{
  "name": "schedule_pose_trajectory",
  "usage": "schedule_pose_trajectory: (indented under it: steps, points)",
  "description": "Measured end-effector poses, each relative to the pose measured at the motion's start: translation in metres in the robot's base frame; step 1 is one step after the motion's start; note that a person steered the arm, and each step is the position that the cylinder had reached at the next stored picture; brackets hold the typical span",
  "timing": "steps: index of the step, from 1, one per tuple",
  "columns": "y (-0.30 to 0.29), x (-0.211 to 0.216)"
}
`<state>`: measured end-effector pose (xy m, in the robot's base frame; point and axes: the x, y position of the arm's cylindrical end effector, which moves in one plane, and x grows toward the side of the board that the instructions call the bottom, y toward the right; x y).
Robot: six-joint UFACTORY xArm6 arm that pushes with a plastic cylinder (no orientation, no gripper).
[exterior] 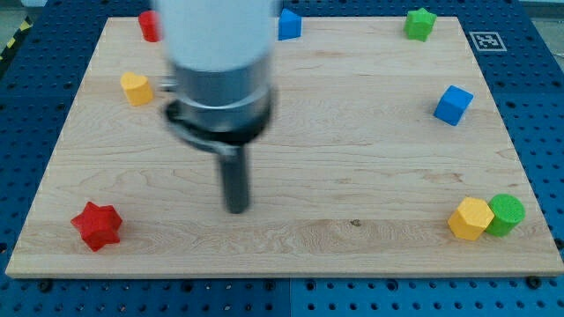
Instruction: Point your arm at the red star
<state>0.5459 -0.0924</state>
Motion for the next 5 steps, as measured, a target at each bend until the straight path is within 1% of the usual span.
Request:
schedule_pose_trajectory:
  steps: [1,2,3,4,5]
  points:
    - [-0.101,-0.017]
    - [-0.210,-0.026]
    - [-0.212,-0.024]
    - [-0.210,0.027]
    - [-0.200,0.051]
